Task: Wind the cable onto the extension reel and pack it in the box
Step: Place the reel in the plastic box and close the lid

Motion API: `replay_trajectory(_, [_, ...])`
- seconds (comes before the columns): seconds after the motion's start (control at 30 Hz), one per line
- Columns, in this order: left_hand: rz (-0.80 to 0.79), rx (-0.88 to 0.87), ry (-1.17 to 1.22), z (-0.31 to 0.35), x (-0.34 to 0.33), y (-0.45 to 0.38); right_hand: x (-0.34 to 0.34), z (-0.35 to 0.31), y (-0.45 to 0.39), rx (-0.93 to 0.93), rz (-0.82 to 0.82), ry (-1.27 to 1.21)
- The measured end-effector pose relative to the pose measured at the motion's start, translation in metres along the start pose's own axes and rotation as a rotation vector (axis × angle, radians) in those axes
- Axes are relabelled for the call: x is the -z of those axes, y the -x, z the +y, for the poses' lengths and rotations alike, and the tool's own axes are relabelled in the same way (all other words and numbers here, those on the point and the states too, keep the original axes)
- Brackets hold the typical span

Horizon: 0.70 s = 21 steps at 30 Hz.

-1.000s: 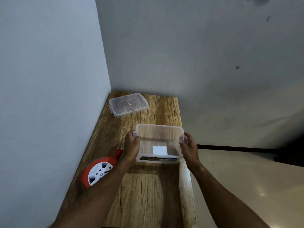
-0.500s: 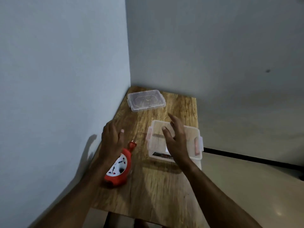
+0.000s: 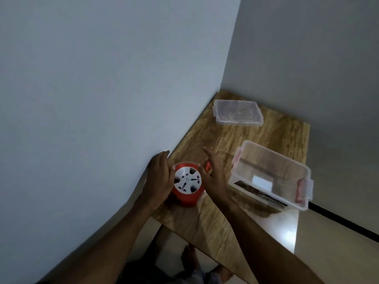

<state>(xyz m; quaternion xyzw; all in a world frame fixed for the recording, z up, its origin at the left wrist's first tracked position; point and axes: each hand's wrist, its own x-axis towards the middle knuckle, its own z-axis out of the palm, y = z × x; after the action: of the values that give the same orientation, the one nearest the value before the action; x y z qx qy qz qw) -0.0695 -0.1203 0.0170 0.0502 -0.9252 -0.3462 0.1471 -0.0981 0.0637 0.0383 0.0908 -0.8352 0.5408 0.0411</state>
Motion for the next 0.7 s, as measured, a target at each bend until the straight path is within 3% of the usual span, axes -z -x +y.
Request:
replay_trajectory(0.2, [-0.054,0.107,-0.050,-0.026,-0.023,0.027,-0.020,0.033,0.012,-0.066,-0.004,0.058])
replay_trajectory(0.47, [-0.012,0.183,0.001,-0.026,-0.042,0.042,-0.036,0.055,0.019,-0.142,0.020,0.191])
replay_trajectory(0.7, [-0.009,0.299,0.165,-0.029,-0.062,0.038,-0.045,0.050,0.016,-0.167,0.049,0.128])
